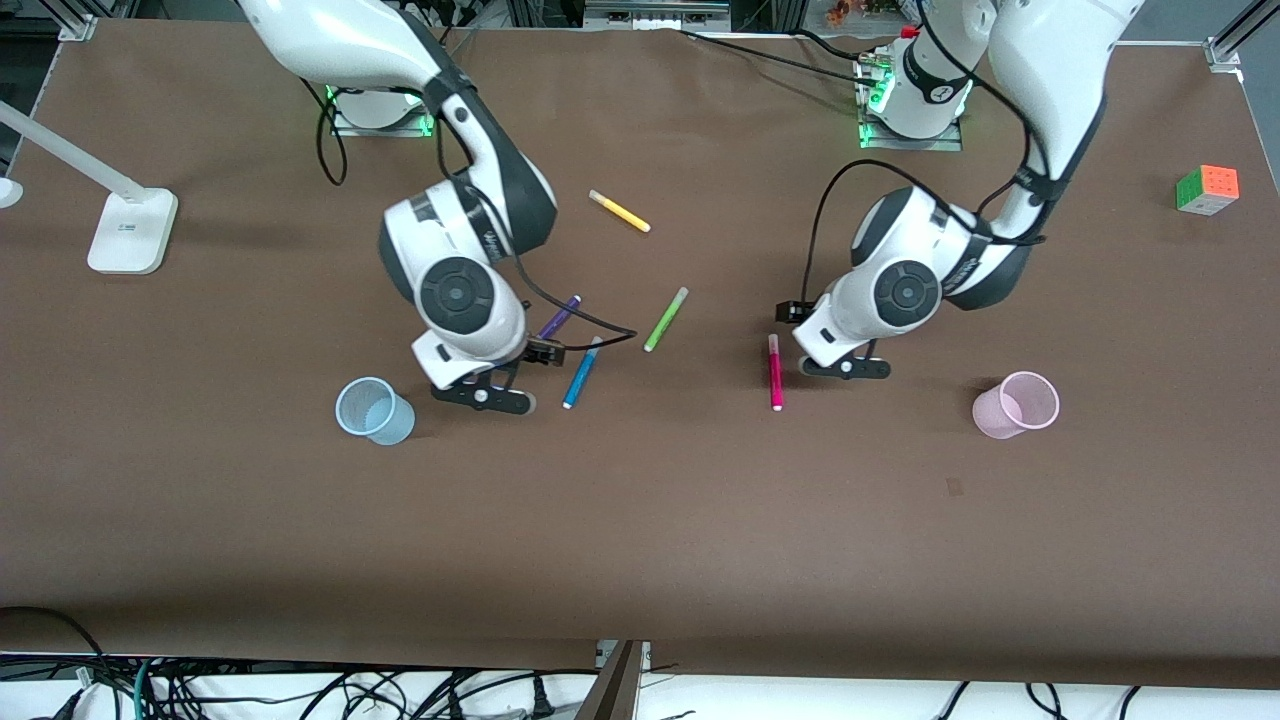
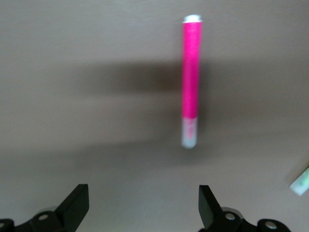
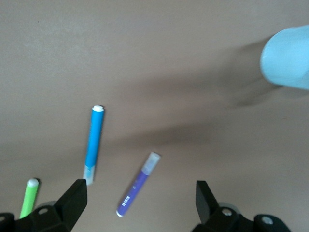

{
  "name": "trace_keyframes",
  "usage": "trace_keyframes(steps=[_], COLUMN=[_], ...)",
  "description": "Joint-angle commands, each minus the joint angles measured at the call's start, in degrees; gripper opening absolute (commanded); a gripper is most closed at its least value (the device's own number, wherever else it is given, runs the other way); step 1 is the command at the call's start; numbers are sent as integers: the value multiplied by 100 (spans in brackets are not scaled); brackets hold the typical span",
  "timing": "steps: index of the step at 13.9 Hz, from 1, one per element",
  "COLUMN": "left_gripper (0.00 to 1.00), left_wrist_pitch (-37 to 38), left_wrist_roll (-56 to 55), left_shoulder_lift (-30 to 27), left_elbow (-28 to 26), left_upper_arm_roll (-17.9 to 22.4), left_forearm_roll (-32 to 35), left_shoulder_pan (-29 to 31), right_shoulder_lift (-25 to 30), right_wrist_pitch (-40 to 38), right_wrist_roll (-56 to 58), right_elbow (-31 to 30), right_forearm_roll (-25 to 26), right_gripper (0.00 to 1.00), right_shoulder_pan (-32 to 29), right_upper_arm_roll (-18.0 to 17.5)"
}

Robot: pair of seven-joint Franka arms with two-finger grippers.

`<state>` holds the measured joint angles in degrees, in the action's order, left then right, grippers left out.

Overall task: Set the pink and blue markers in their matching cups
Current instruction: 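Reach the left gripper to the pink marker while the right gripper reaches the blue marker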

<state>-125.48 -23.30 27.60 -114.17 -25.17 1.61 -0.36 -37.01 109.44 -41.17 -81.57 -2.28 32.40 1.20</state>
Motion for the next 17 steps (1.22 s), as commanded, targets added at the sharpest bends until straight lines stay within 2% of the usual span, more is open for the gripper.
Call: trace_keyframes(steps=[1, 4, 5, 6, 9, 10, 11, 14, 16, 17], left_gripper=[100, 100, 92, 76, 48, 46, 39, 1, 0, 0], left_wrist_pitch=[-677, -1294, -1313, -1313, -1313, -1313, -1313, -1313, -1243, -1156], left_wrist_roll=[45, 18, 18, 10, 1, -8, -8, 1, 27, 36], left_shoulder_lift=[411, 650, 659, 650, 676, 711, 720, 703, 633, 554], left_elbow=[-44, -44, -44, -35, -27, -26, -18, -18, -26, -26], left_upper_arm_roll=[-5, 4, 4, -5, -5, -5, -5, -5, -5, -5], left_forearm_roll=[354, 656, 822, 1041, 1113, 1113, 1122, 1122, 1122, 1122], left_shoulder_pan=[-210, -219, -219, -201, -148, -166, -157, -157, -140, -114], right_shoulder_lift=[-288, -561, -631, -684, -921, -1000, -1088, -1334, -1431, -1440], right_wrist_pitch=[419, 903, 982, 1062, 1404, 1579, 1746, 2072, 2213, 2257], right_wrist_roll=[-486, -576, -576, -576, -593, -715, -899, -972, -919, -875], right_elbow=[62, 71, 62, 62, 62, 71, 62, 62, 62, 62], right_forearm_roll=[61, 61, 61, 61, 52, 44, 52, 52, 61, 52], right_gripper=[99, 99, 98, 98, 98, 98, 98, 97, 89, 73], right_shoulder_pan=[152, 249, 258, 258, 346, 363, 381, 469, 478, 469], right_upper_arm_roll=[30, 30, 30, 30, 30, 30, 30, 30, 30, 21])
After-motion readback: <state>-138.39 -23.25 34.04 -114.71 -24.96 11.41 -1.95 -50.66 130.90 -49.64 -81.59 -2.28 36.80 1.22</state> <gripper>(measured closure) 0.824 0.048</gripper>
